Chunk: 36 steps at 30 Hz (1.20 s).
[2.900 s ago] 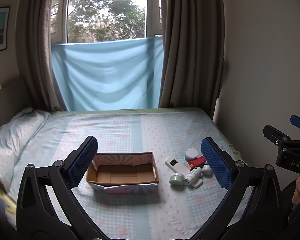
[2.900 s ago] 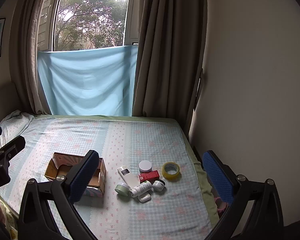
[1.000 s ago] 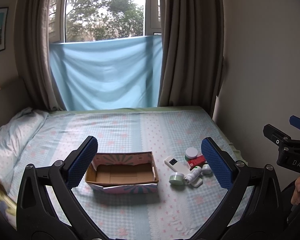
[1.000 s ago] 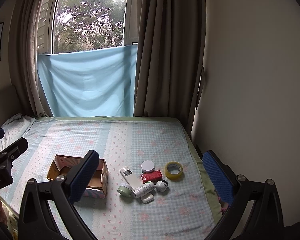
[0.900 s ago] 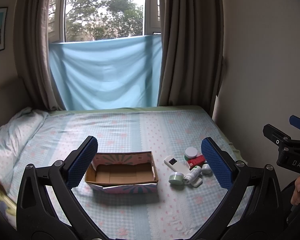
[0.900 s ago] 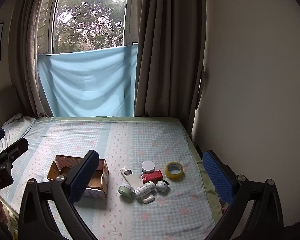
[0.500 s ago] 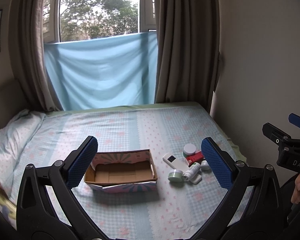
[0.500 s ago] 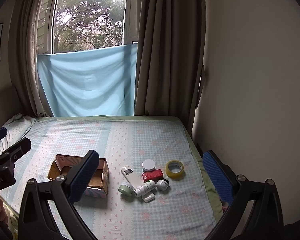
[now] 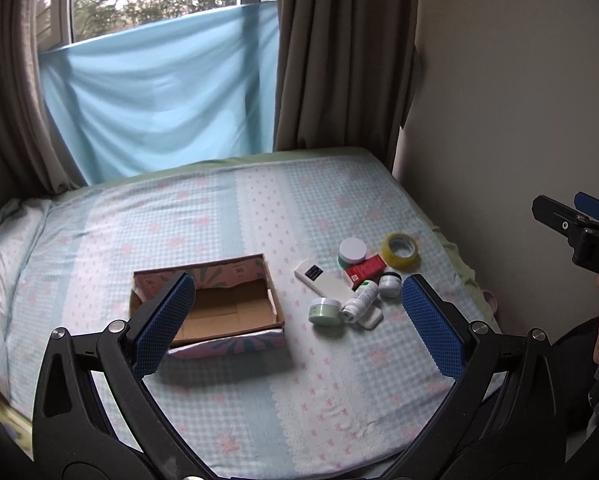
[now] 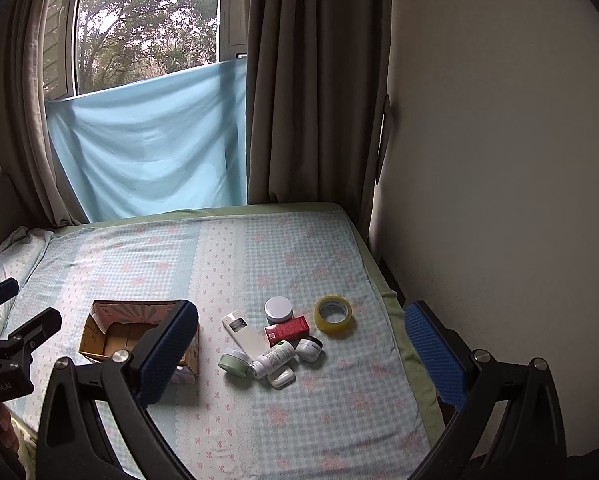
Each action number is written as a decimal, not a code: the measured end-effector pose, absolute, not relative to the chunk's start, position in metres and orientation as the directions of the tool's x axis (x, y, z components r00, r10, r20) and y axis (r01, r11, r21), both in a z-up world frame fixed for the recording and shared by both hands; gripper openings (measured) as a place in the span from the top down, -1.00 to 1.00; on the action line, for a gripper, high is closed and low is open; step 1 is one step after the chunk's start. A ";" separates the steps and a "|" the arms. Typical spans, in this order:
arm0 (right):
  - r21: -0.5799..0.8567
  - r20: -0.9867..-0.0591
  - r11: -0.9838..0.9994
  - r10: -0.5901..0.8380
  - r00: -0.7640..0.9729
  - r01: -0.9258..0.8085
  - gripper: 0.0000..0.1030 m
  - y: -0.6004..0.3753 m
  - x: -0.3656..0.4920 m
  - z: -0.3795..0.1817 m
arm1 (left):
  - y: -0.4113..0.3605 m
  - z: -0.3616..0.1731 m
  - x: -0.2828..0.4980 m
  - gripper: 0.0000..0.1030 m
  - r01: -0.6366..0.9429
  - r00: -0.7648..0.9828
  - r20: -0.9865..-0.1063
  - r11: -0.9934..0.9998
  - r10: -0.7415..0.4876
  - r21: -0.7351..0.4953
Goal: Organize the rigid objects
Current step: 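Grasp the white pill bottle with the left tool while the right tool grasps the yellow tape roll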
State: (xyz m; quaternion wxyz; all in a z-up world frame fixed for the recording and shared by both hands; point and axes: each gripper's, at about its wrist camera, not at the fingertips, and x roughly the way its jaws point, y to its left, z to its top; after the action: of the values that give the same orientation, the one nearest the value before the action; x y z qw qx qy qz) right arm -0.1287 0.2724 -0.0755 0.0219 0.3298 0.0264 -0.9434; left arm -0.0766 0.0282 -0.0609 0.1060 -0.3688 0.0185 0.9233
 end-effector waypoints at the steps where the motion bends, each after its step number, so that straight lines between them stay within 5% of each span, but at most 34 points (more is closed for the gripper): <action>1: -0.035 -0.633 -0.998 -0.020 -0.774 0.054 -0.99 0.278 -0.137 -0.080 | 0.034 -0.069 -0.083 -0.99 -0.215 -0.686 -0.703 -0.975 0.187 -0.049; 18: 0.014 -0.829 -0.998 -0.050 -0.558 0.068 -0.99 0.353 -0.333 -0.229 | 0.159 -0.229 -0.226 -0.99 -0.283 -0.391 -0.913 -0.959 0.118 -0.003; 36: 0.045 -0.910 -0.991 -0.093 -0.404 0.126 -0.99 0.365 -0.437 -0.438 | 0.245 -0.419 -0.301 -0.88 -0.505 -0.171 -0.984 -0.862 0.056 0.039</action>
State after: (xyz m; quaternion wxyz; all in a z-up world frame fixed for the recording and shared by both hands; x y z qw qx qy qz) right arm -0.4367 0.3646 -0.4381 0.0651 0.5422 0.0153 -0.8376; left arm -0.3008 0.2450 -0.4185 0.1889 -0.6155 0.1826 0.7431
